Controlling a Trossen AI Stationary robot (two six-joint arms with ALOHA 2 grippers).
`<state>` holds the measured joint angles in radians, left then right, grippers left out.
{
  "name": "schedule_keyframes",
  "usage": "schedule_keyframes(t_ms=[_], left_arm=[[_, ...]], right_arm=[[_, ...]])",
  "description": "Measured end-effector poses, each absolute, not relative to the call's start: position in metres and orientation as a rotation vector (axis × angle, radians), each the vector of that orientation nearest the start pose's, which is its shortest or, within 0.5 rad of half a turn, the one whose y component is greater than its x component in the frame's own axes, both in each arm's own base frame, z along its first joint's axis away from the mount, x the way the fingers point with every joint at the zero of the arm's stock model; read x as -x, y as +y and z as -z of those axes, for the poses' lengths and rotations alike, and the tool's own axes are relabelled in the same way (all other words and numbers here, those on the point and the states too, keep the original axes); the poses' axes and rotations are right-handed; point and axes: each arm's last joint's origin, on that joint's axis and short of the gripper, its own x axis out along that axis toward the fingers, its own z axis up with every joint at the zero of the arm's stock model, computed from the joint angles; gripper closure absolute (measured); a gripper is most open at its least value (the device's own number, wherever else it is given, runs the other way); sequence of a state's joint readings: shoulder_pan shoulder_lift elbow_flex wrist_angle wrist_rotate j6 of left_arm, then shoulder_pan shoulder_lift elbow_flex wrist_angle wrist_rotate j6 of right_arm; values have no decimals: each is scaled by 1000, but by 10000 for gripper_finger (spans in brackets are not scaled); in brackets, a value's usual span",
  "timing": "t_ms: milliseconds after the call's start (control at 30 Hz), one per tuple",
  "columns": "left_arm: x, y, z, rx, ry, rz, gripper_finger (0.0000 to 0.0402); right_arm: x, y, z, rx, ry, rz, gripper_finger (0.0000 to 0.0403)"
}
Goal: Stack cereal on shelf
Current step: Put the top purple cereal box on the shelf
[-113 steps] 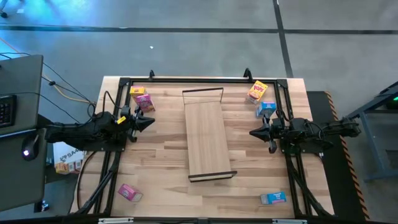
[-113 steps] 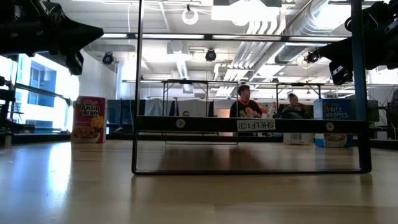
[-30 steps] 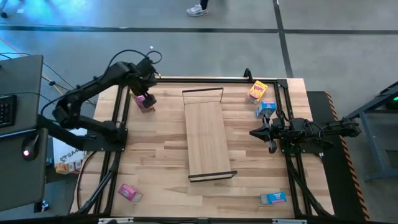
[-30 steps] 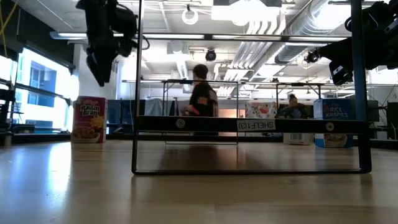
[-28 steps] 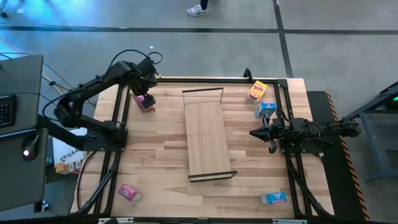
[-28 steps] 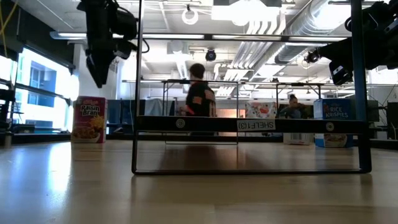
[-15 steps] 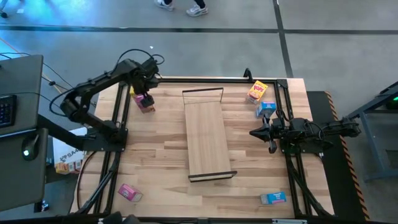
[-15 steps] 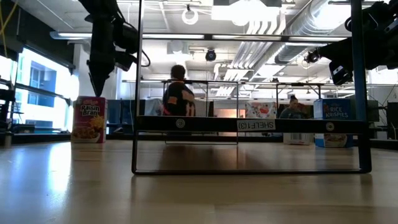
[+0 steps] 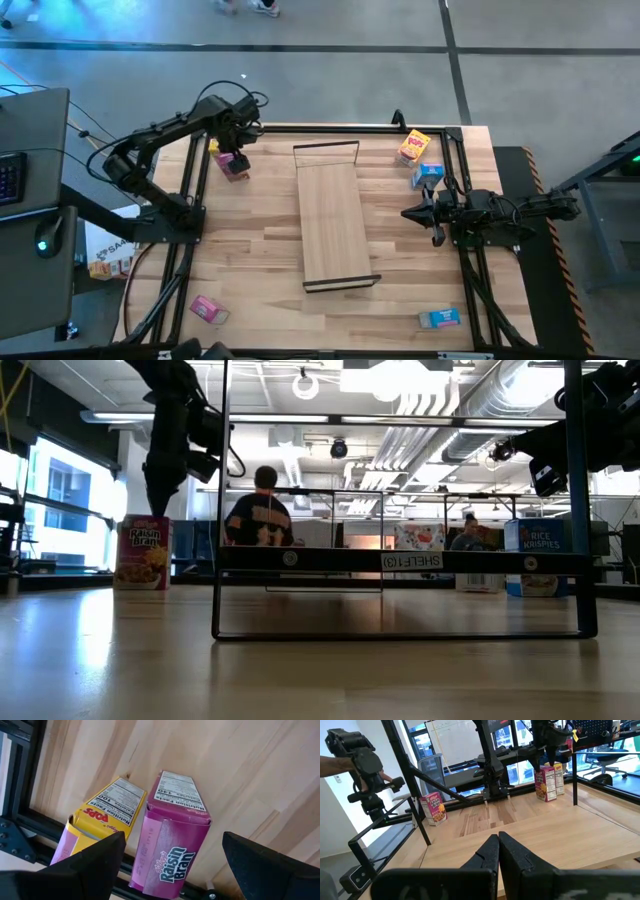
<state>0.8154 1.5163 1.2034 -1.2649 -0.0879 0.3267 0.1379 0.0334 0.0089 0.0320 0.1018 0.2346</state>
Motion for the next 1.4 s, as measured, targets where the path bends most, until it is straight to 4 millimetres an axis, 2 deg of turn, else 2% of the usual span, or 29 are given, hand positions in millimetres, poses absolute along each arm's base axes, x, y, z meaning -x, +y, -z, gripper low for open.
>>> schedule_keyframes(t_ms=[400,800,1400], left_arm=[[-169,182,-263,306,1540,-408,72],[-166,176,-252,312,1593,-376,72],[-169,173,-250,261,1635,-392,72]], right_arm=[[-99,11,-167,-235,-3,-37,402],[-99,11,-167,-236,-3,-37,402],[-99,11,-167,-235,-4,-37,402]])
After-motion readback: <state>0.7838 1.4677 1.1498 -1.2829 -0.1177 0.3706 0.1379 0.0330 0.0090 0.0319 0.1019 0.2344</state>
